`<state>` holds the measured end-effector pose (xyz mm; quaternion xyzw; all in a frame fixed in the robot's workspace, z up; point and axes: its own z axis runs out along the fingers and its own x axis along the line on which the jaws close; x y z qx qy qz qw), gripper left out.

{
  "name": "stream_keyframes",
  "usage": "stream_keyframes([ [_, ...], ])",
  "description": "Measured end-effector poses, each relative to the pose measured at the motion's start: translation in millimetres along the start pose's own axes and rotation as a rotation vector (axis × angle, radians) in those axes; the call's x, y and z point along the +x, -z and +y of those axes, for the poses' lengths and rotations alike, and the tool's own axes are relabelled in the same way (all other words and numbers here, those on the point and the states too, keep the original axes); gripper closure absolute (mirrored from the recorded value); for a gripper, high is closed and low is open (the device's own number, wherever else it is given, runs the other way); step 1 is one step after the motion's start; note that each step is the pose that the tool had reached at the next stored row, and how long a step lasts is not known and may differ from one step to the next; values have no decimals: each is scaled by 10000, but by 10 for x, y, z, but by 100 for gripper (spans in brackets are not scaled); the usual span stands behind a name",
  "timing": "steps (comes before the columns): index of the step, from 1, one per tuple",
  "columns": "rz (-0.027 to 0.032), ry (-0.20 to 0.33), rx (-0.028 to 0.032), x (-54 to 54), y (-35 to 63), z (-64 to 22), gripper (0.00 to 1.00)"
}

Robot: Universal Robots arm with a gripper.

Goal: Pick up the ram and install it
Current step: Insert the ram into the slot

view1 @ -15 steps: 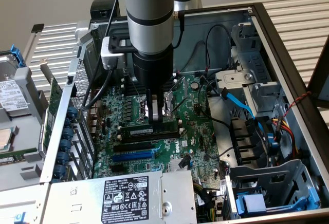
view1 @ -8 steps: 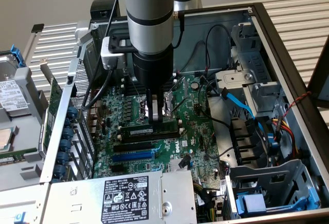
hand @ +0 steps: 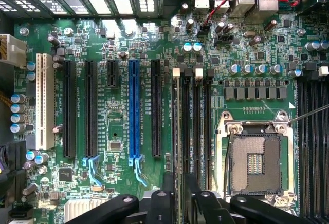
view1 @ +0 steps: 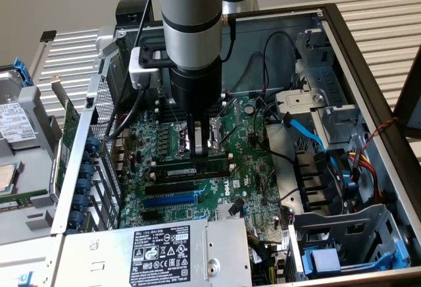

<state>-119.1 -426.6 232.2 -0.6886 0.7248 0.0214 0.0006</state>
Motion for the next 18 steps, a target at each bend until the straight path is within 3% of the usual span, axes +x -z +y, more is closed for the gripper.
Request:
stream_keyframes([
  [1, 0, 0, 0, 0, 0, 0, 68],
  [3, 0, 0, 0, 0, 0, 0, 68],
  [4, 0, 0, 0, 0, 0, 0, 62],
  [18, 0, 0, 0, 0, 0, 0, 62],
])
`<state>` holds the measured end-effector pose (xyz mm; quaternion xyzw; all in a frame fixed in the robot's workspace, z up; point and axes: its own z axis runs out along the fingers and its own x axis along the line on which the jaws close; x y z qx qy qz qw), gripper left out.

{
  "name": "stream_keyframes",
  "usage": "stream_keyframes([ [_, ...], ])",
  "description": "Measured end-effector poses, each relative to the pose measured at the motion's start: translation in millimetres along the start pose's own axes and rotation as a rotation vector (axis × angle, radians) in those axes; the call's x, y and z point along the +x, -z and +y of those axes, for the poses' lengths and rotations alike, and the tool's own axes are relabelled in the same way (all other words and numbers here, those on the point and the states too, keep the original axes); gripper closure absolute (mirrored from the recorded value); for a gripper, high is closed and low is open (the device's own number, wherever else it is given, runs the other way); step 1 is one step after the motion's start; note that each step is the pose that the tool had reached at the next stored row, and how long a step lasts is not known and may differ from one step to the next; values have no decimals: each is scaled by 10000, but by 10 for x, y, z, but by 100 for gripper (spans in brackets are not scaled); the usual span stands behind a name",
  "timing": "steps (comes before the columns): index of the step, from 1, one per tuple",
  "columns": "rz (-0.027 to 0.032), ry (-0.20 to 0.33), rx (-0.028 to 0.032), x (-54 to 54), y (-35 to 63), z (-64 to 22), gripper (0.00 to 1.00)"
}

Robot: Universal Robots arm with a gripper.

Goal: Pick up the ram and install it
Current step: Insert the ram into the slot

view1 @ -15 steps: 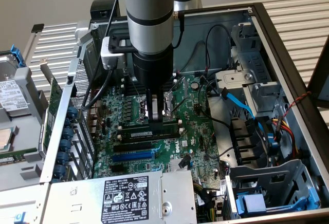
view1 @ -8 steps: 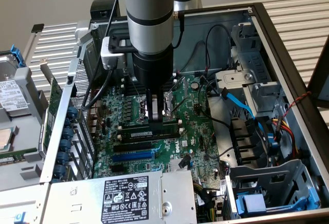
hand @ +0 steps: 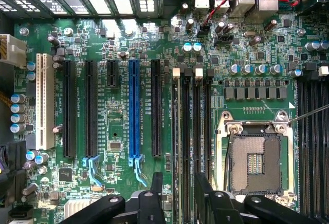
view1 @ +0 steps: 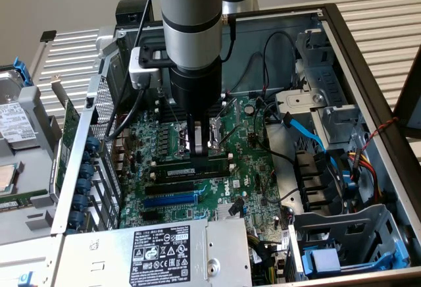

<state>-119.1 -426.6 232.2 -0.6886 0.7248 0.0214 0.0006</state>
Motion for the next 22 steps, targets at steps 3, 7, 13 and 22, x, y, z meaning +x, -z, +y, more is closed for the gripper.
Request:
stream_keyframes([
  [3, 0, 0, 0, 0, 0, 0, 62],
  [7, 0, 1, 0, -2, 68, 1, 62],
  [13, 0, 1, 0, -7, 217, 6, 62],
  [22, -2, 0, 1, -8, 265, 8, 62],
])
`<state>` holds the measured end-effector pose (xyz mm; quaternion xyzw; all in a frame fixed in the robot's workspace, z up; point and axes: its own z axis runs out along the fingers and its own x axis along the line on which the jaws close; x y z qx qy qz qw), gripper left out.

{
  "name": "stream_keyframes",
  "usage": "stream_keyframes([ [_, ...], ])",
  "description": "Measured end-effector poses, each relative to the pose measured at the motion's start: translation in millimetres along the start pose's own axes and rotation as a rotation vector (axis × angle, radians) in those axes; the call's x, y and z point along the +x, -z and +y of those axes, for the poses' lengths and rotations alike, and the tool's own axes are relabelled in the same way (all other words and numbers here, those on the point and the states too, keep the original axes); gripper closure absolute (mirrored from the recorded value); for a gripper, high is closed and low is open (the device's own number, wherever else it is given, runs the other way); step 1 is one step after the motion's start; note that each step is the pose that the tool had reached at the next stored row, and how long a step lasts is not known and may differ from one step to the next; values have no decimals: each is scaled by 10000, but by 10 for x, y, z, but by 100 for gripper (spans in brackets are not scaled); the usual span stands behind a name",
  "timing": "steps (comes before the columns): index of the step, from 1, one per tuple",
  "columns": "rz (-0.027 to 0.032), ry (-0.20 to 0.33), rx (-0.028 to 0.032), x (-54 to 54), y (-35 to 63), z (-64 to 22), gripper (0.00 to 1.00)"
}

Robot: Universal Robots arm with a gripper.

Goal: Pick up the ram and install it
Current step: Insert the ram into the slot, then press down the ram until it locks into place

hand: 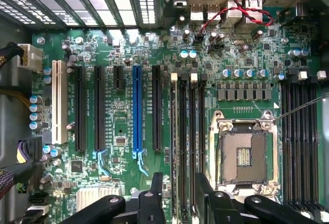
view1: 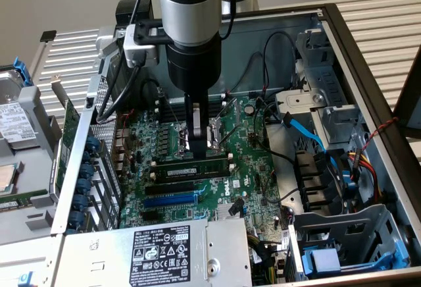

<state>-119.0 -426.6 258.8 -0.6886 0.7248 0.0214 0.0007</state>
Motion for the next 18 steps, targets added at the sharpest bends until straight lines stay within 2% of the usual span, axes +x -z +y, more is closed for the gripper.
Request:
stream_keyframes([
  [14, 2, 0, -1, 0, 1, 0, 64],
  [16, 2, 0, -1, 0, 1, 0, 76],
  [17, 2, 0, -1, 0, 1, 0, 76],
  [18, 2, 0, -1, 0, 1, 0, 82],
])
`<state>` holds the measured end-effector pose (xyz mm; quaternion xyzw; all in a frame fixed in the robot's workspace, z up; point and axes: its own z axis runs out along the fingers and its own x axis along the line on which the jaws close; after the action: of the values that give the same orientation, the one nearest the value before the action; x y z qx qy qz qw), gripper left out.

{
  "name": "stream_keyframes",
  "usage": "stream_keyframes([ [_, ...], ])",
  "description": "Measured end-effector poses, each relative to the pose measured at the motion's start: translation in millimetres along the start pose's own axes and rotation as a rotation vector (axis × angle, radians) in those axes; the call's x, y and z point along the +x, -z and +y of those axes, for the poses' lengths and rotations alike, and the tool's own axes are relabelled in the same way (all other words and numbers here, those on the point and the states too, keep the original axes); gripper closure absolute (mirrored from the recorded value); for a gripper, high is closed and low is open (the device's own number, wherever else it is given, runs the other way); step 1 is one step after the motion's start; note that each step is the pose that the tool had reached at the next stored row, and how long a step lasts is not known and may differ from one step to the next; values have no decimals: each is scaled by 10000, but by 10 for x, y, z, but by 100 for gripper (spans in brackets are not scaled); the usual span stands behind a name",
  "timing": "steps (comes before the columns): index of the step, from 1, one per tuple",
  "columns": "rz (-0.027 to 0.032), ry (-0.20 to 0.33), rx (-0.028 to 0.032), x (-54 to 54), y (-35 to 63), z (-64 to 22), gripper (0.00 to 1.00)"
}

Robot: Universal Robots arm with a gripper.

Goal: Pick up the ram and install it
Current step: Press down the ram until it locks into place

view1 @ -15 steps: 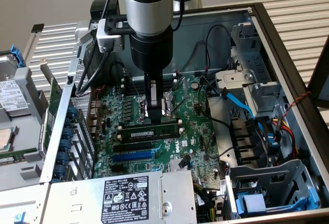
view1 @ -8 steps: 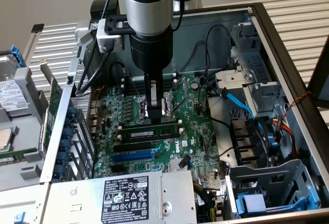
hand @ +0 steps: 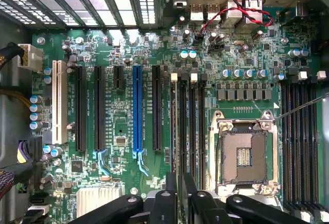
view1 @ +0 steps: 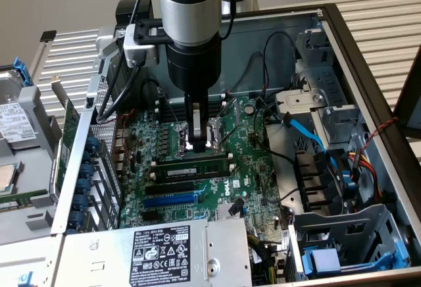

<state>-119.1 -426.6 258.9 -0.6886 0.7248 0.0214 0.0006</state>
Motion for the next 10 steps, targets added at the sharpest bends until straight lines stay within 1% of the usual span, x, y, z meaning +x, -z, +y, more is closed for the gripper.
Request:
stream_keyframes([
  [1, 0, 0, 0, 0, 0, 0, 88],
  [2, 0, 0, 0, 0, 0, 0, 89],
  [10, 0, 0, 0, 0, 0, 0, 89],
])
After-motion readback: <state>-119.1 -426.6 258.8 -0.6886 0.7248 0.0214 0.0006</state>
